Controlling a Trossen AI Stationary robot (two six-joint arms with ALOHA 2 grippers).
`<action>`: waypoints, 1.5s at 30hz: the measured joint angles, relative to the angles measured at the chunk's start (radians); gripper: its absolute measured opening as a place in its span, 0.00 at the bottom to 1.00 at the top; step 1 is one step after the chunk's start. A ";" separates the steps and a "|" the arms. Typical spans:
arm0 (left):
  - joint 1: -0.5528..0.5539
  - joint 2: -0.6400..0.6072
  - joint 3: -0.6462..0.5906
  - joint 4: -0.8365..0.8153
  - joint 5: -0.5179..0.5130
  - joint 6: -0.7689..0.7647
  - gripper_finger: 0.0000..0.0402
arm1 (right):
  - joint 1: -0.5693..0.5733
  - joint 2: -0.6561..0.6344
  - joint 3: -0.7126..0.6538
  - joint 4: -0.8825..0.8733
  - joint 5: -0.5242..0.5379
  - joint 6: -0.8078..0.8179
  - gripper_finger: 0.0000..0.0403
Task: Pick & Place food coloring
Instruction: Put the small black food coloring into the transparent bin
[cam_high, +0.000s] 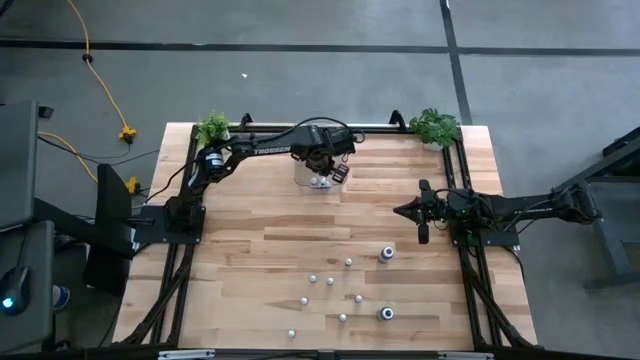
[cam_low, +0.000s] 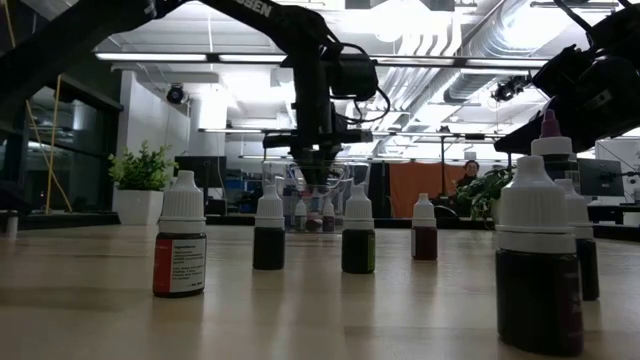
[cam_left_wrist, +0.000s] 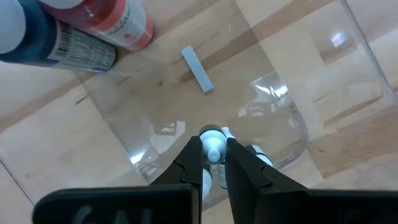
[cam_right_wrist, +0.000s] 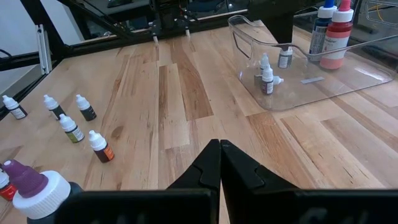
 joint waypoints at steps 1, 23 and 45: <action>0.000 0.000 -0.004 0.002 -0.001 -0.007 0.07 | 0.000 0.000 0.000 0.000 0.000 0.000 0.00; 0.001 0.001 -0.045 0.034 0.028 -0.044 0.08 | 0.000 0.000 0.000 0.000 0.000 0.000 0.00; 0.001 0.000 -0.045 0.015 0.031 -0.027 0.22 | 0.000 0.000 0.000 0.000 0.000 0.000 0.00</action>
